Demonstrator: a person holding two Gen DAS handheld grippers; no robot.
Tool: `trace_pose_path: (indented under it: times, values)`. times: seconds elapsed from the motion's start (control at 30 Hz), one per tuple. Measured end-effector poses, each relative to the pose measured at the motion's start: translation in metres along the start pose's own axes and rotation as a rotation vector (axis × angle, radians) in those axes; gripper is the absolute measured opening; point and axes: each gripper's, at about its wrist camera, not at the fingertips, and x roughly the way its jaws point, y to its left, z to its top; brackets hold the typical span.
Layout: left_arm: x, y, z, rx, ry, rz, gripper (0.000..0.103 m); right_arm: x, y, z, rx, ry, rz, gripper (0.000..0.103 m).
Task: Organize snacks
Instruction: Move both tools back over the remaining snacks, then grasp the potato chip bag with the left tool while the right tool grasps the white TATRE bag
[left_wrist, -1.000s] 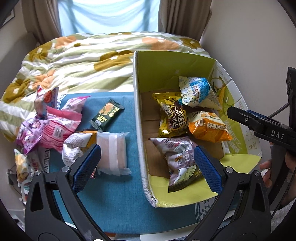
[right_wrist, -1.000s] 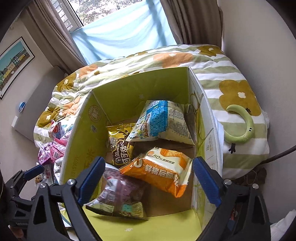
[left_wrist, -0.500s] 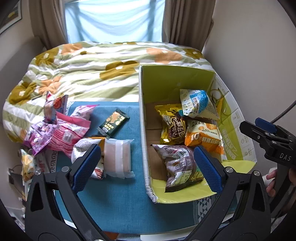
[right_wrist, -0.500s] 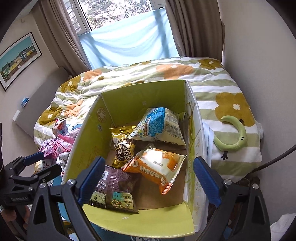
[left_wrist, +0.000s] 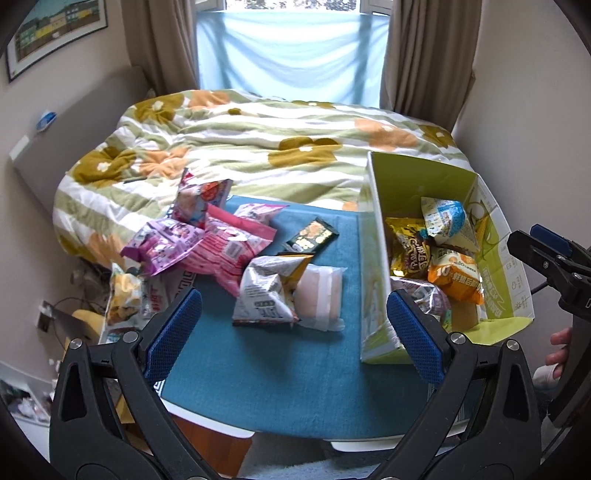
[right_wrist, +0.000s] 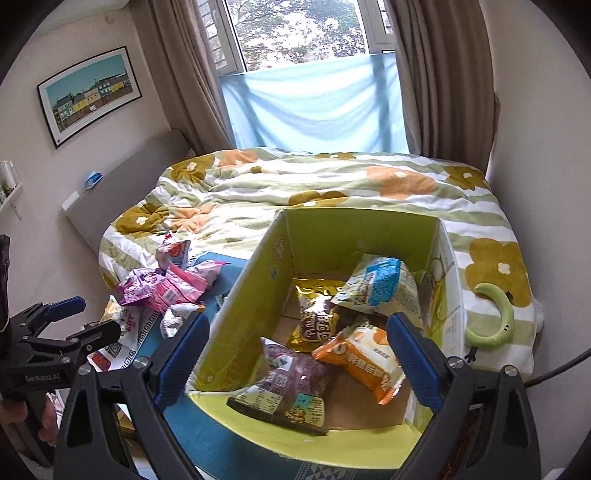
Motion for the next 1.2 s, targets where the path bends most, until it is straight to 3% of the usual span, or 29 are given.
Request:
trace_pose_path:
  times: [0.2, 0.37, 0.57, 0.7, 0.97, 1.2]
  values:
    - [-0.004, 0.062, -0.008, -0.063, -0.014, 0.043, 0.100, 0.011, 0.043, 0.004, -0.024, 0.035, 0.067, 0.096]
    - [0.004, 0.122, -0.003, -0.085, -0.018, 0.068, 0.100, 0.028, 0.090, 0.003, -0.077, 0.057, 0.065, 0.096]
    - [0.027, 0.194, 0.002, -0.110, 0.023, 0.073, 0.100, 0.060, 0.135, 0.006, -0.023, 0.098, 0.111, 0.096]
    - [0.059, 0.227, -0.001, -0.106, 0.079, 0.046, 0.100, 0.090, 0.162, 0.008, 0.001, 0.139, 0.060, 0.096]
    - [0.128, 0.253, -0.026, -0.046, 0.152, 0.042, 0.100, 0.158, 0.187, -0.011, 0.064, 0.225, -0.046, 0.096]
    - [0.162, 0.248, -0.042, 0.031, 0.112, 0.105, 0.100, 0.208, 0.186, -0.032, 0.118, 0.286, -0.104, 0.096]
